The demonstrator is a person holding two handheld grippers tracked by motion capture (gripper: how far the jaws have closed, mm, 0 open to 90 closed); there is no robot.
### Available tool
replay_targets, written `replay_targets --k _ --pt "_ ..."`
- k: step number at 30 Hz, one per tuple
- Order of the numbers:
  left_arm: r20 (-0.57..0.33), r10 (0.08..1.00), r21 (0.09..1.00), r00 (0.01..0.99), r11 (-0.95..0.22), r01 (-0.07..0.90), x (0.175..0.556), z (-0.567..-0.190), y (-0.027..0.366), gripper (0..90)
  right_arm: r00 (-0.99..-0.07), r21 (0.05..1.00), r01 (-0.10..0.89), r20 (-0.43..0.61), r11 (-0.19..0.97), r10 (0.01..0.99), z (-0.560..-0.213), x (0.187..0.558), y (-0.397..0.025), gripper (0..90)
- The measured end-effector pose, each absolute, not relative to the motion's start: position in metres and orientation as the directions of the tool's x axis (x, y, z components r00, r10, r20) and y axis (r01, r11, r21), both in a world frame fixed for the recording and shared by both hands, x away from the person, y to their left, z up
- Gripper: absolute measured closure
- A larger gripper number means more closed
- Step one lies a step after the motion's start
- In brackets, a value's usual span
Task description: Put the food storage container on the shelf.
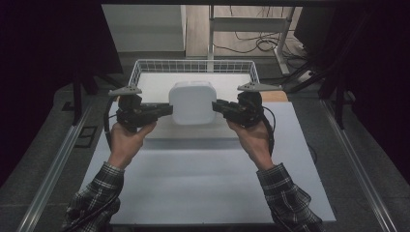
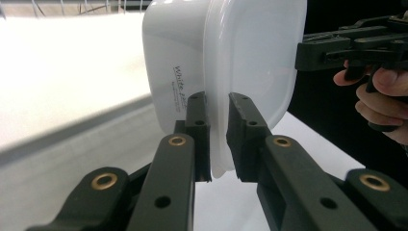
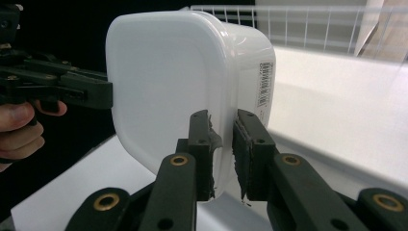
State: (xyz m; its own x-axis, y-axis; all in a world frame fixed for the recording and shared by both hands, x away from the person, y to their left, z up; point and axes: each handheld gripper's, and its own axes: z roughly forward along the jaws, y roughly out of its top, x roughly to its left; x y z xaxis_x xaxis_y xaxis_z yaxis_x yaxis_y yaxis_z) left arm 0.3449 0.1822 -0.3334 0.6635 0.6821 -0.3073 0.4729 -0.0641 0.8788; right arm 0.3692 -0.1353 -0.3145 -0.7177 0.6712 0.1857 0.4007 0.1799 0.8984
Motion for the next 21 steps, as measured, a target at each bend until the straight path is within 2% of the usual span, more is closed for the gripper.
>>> replay_targets --k 5,10,21 --pt "-0.298 0.69 0.88 0.659 -0.069 0.47 0.364 -0.314 0.184 80.2 -0.705 0.904 0.396 0.184 0.164 0.685 -0.296 0.387 -0.131 77.0" --pt "-0.312 0.693 0.871 0.65 -0.064 0.487 0.379 -0.31 0.183 80.1 -0.687 0.9 0.404 0.18 0.164 0.704 -0.289 0.402 -0.127 76.5" --pt "-0.355 0.709 0.834 0.609 -0.055 0.549 0.412 -0.317 0.18 78.9 -0.643 0.86 0.487 0.238 0.15 0.728 -0.297 0.436 -0.125 75.6"
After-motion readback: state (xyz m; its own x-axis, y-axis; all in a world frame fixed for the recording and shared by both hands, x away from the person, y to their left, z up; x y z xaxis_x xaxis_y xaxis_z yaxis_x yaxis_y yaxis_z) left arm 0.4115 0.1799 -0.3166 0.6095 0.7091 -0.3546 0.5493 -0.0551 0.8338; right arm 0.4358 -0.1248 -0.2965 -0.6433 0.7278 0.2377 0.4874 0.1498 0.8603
